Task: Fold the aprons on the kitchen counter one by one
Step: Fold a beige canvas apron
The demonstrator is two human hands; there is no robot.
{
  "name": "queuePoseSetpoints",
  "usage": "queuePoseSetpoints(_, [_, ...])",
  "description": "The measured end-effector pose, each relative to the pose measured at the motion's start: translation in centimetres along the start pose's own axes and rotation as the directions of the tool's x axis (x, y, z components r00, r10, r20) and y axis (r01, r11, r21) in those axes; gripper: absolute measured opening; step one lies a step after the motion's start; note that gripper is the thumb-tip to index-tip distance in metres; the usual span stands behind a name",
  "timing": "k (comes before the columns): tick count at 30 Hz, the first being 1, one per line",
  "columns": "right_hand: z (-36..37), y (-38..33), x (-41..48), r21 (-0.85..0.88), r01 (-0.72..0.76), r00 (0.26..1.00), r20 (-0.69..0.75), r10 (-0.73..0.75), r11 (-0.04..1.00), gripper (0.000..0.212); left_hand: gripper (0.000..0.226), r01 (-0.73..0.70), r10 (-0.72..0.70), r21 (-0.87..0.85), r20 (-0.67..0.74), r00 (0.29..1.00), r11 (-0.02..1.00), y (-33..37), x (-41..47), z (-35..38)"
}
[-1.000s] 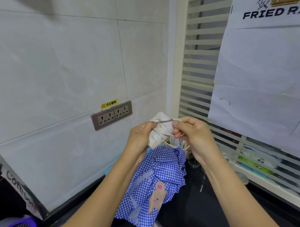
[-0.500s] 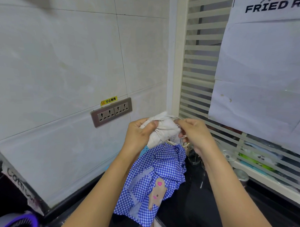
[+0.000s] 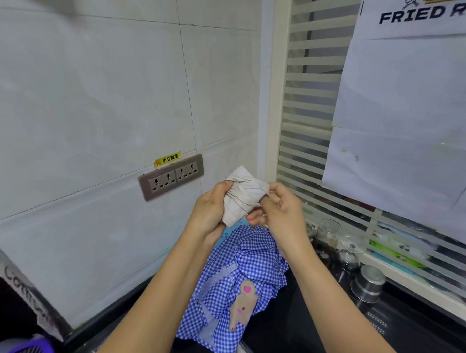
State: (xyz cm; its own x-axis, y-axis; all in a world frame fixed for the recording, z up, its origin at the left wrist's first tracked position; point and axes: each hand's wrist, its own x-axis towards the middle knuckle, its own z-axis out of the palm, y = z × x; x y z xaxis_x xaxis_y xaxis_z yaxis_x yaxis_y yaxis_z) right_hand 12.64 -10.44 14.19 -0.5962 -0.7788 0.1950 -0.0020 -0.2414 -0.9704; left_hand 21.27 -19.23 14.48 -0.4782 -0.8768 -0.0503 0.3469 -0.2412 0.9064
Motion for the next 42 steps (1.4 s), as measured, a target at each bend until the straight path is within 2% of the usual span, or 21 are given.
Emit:
queuePoseSetpoints(3, [0.8,0.6,-0.3,-0.092,0.143,0.987,-0.054,-0.149,0.985,0.018,0.033,0.108,-0.099,-0.140,0.068,0.993,0.984,0.0,0.1,0.0])
queuePoseSetpoints(7, [1.9,0.7,-0.1,-0.105,0.244,0.957,-0.134,-0.257,0.964,0.016,0.033,0.070,-0.061,-0.293,0.039,0.997,0.953,0.1,0.0,0.9])
queuePoseSetpoints(10, [2.2,-0.3,0.1,-0.130,0.283,0.939,-0.165,-0.302,0.950,0.018,0.034,0.052,-0.029,-0.313,0.079,0.996,0.948,0.6,0.1,0.7])
queuePoseSetpoints(12, [2.0,-1.3,0.7,-0.005,0.189,0.973,-0.138,-0.187,0.982,0.021,0.033,0.033,-0.006,-0.217,0.125,0.992,0.976,1.1,0.5,-0.2])
queuePoseSetpoints(14, [1.8,-2.3,1.1,0.203,-0.004,0.999,-0.035,0.011,0.979,0.021,0.028,-0.001,0.014,-0.069,0.189,0.982,0.998,1.8,0.8,-1.3])
queuePoseSetpoints(15, [1.6,-2.7,1.1,0.252,-0.070,0.998,0.017,0.068,0.965,0.021,0.027,-0.023,0.021,0.005,0.232,0.972,1.000,2.2,0.8,-1.8])
queuePoseSetpoints(16, [1.5,-3.0,1.1,0.243,-0.092,0.995,0.054,0.081,0.966,0.021,0.038,-0.054,0.030,0.077,0.282,0.959,0.996,2.7,0.9,-2.3])
queuePoseSetpoints(18, [1.6,-3.5,0.5,0.123,0.021,0.998,0.059,-0.029,0.992,0.023,0.072,-0.099,0.009,0.213,0.388,0.922,0.972,3.6,0.8,-3.3])
queuePoseSetpoints(20, [1.6,-4.1,-0.1,-0.082,0.272,0.962,0.051,-0.269,0.959,0.027,0.082,-0.159,-0.010,0.312,0.479,0.878,0.937,4.2,0.7,-4.1])
queuePoseSetpoints(22, [1.5,-4.8,-0.3,-0.271,0.462,0.886,0.087,-0.456,0.844,0.031,0.069,-0.213,-0.037,0.386,0.547,0.837,0.897,5.0,0.5,-4.5])
queuePoseSetpoints(25, [1.6,-5.9,-0.3,-0.363,0.623,0.781,0.242,-0.576,0.692,0.026,0.043,-0.303,-0.061,0.445,0.639,0.767,0.843,6.7,-0.3,-4.9])
queuePoseSetpoints(26, [1.6,-6.4,-0.5,-0.424,0.714,0.698,0.362,-0.618,0.557,0.024,0.036,-0.332,-0.073,0.460,0.667,0.741,0.824,7.4,-0.6,-5.0])
queuePoseSetpoints(28, [1.6,-7.3,-1.1,-0.524,0.835,0.517,0.646,-0.562,0.166,0.028,0.024,-0.363,-0.113,0.496,0.698,0.707,0.788,8.6,-1.4,-5.3])
queuePoseSetpoints(29, [1.6,-7.6,-1.1,-0.527,0.850,0.461,0.733,-0.501,0.011,0.032,0.023,-0.374,-0.132,0.511,0.708,0.694,0.774,9.0,-1.7,-5.7])
queuePoseSetpoints(30, [1.8,-7.9,-1.2,-0.524,0.851,0.460,0.779,-0.427,-0.038,0.033,0.026,-0.381,-0.153,0.527,0.714,0.683,0.760,9.1,-2.1,-6.1])
queuePoseSetpoints(31, [2.1,-8.2,-1.3,-0.520,0.854,0.492,0.802,-0.339,0.008,0.031,0.026,-0.382,-0.179,0.558,0.706,0.686,0.736,9.0,-2.4,-6.5])
queuePoseSetpoints(32, [2.4,-8.5,-1.2,-0.526,0.838,0.546,0.803,-0.239,0.147,0.027,0.025,-0.385,-0.207,0.605,0.684,0.699,0.697,8.7,-2.7,-6.8])
queuePoseSetpoints(34, [2.9,-8.1,-0.3,-0.514,0.676,0.628,0.777,-0.046,0.529,0.018,0.029,-0.391,-0.231,0.665,0.648,0.726,0.636,8.0,-3.1,-7.3])
queuePoseSetpoints(35, [3.3,-7.8,0.0,-0.498,0.600,0.642,0.767,-0.005,0.626,0.015,0.030,-0.380,-0.234,0.678,0.632,0.739,0.629,7.8,-3.3,-7.5])
queuePoseSetpoints(38, [4.3,-6.3,1.2,-0.451,0.599,0.675,0.729,-0.114,0.661,0.017,0.022,-0.361,-0.243,0.700,0.605,0.758,0.617,8.5,-3.9,-7.6])
queuePoseSetpoints(42, [4.7,-4.0,3.0,-0.561,0.660,0.737,0.610,-0.290,0.499,0.005,0.030,-0.423,-0.218,0.712,0.620,0.754,0.561,10.6,-4.7,-8.2])
